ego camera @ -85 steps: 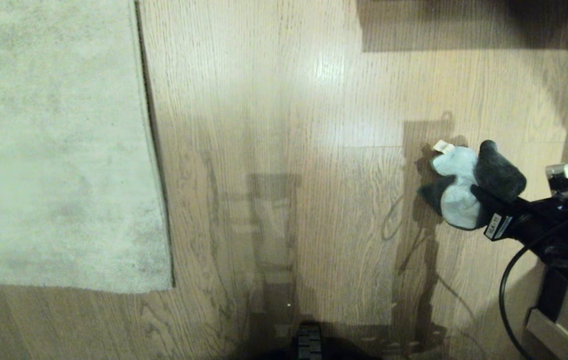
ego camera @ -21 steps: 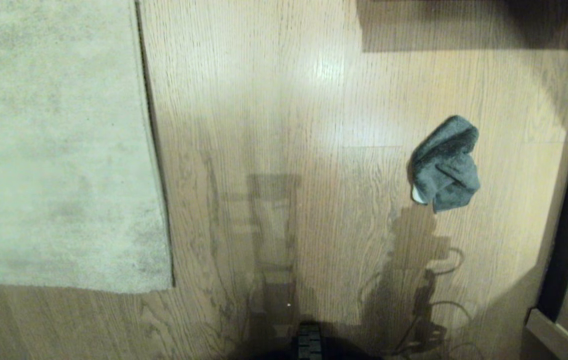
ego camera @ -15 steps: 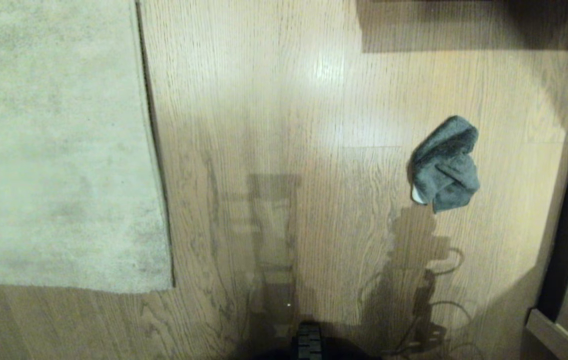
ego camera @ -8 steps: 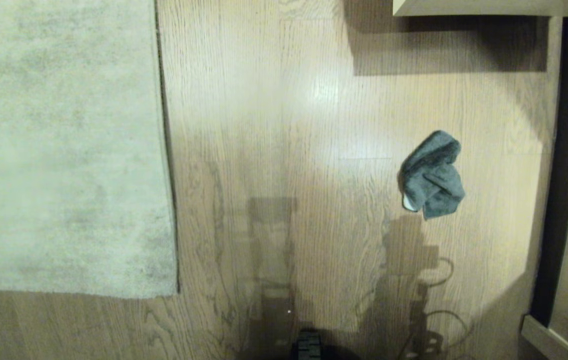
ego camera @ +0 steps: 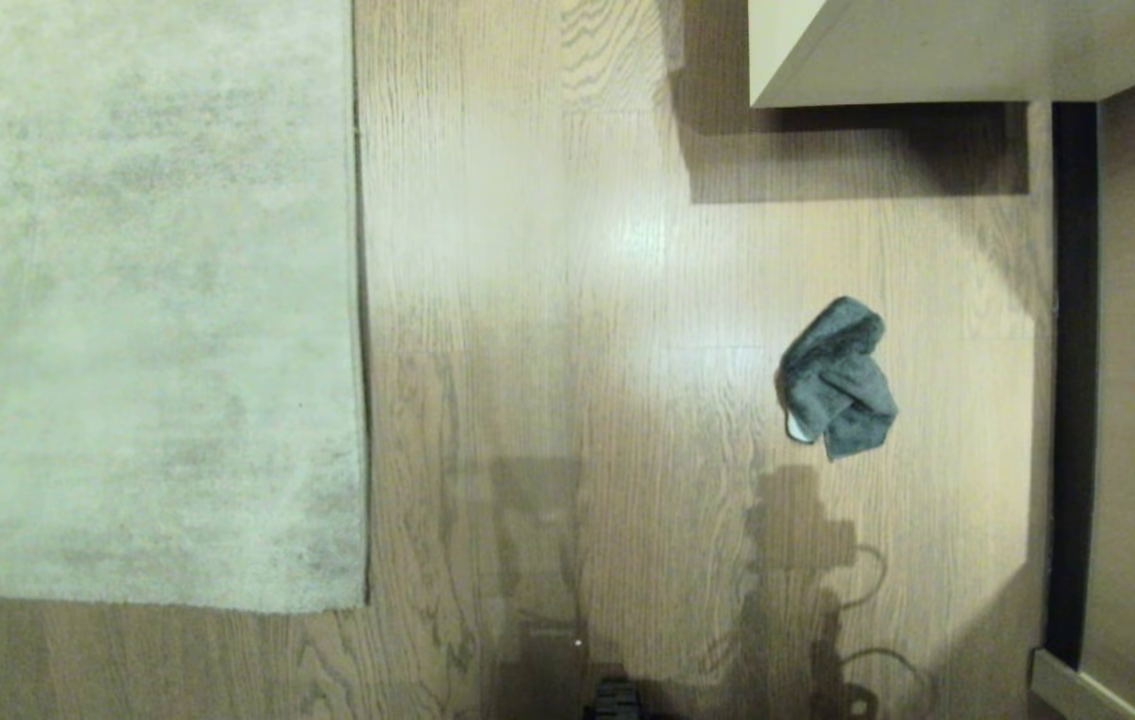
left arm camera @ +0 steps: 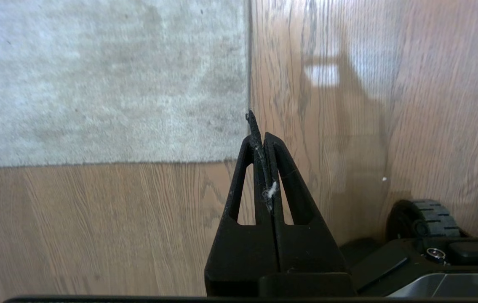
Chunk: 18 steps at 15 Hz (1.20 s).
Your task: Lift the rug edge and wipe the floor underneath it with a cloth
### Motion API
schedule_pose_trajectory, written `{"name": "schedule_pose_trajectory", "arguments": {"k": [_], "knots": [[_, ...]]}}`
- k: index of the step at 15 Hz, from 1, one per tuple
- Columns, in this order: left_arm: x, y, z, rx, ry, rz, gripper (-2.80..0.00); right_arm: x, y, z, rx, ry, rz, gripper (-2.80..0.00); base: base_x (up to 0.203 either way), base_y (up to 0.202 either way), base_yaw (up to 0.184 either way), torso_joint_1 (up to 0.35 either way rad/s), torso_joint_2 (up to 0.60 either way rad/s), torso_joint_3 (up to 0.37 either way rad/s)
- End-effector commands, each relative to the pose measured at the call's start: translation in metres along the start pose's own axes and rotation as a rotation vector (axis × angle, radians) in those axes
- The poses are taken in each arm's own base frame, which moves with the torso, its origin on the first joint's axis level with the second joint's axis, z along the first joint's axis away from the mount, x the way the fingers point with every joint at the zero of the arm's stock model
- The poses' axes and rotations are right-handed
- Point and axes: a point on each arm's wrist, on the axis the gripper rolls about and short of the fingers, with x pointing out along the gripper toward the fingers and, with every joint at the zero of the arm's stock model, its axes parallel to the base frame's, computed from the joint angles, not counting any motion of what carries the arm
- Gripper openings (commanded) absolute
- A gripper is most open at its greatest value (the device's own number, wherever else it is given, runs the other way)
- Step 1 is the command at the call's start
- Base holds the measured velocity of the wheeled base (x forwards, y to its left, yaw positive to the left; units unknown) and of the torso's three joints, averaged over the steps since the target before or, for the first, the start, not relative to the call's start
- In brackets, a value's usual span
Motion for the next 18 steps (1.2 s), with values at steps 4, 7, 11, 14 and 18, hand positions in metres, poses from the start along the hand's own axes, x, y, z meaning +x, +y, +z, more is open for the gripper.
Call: {"name": "schedule_pose_trajectory", "arguments": {"k": [4,7,11,14,18], "knots": [[0.0,0.0,0.0,0.001,0.0,-0.001,-2.8,0.0002,0.0,0.0003,0.0,0.001,0.001,-2.8,0.0,0.0,0.0,0.001,0.0,0.2],[0.0,0.0,0.0,0.003,0.0,0.001,-2.8,0.0002,0.0,0.0001,0.0,0.002,0.001,-2.8,0.0,0.0,0.0,0.001,0.0,0.207],[0.0,0.0,0.0,0.0,0.0,-0.001,-2.8,0.0002,0.0,0.0003,0.0,0.001,0.001,-2.8,0.0,0.0,0.0,0.006,0.0,0.199],[0.0,0.0001,0.0,0.0,0.0,0.004,-2.8,0.0002,0.0,0.0002,0.0,0.001,0.0,-2.8,0.0,0.0,0.0,-0.001,0.0,0.201],[0.0,0.0001,0.0,0.0,0.0,0.003,-2.8,0.0002,0.0,0.0001,0.0,0.002,0.001,-2.8,0.0,0.0,0.0,0.002,0.0,0.202]]}}
